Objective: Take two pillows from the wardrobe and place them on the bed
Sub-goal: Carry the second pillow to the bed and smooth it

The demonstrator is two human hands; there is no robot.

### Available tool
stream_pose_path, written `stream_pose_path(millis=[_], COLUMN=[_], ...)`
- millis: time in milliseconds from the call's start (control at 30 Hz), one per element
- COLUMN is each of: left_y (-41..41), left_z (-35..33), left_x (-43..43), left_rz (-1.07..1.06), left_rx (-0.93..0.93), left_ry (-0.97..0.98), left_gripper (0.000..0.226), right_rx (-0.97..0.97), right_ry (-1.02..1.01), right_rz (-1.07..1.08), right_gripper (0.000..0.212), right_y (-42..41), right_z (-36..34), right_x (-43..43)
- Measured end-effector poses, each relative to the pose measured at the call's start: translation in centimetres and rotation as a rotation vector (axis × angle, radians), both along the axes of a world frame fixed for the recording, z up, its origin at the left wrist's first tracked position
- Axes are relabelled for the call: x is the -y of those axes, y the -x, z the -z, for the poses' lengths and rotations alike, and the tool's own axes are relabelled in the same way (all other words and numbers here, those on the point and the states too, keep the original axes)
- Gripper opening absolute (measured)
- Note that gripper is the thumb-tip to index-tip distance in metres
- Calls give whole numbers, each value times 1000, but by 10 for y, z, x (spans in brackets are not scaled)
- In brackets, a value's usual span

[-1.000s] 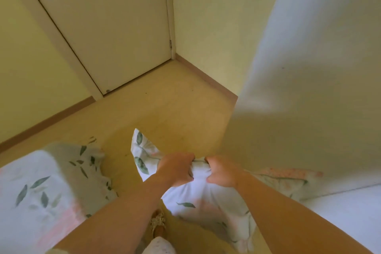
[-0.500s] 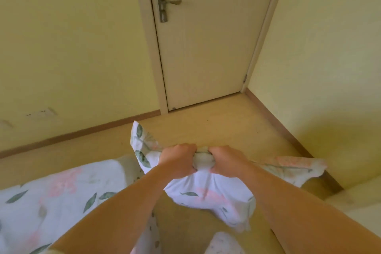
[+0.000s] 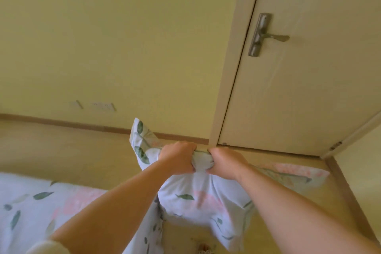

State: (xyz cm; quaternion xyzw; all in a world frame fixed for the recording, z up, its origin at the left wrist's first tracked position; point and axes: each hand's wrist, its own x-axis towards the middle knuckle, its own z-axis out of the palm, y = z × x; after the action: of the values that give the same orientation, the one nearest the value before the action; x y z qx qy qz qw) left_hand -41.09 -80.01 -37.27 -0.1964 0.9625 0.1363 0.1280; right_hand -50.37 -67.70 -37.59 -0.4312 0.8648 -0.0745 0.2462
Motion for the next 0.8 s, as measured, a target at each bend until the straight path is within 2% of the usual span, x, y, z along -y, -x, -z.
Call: stream_pose_path(millis=[167, 367, 800], left_y=[37, 49, -11], left_z=[-2, 9, 7], left_x=[76, 191, 427], left_rz=[-152, -367, -764], left_rx=[8, -43, 2], left_ry=[1, -20, -10], left_gripper=[35, 43, 29], right_rx=[-2, -47, 22], right_ry=[9, -10, -38], right_rz=[-177, -382, -777], right_gripper=[27, 24, 34], right_y=[57, 88, 48], right_z=[-2, -3, 0], right_x=[93, 230, 527])
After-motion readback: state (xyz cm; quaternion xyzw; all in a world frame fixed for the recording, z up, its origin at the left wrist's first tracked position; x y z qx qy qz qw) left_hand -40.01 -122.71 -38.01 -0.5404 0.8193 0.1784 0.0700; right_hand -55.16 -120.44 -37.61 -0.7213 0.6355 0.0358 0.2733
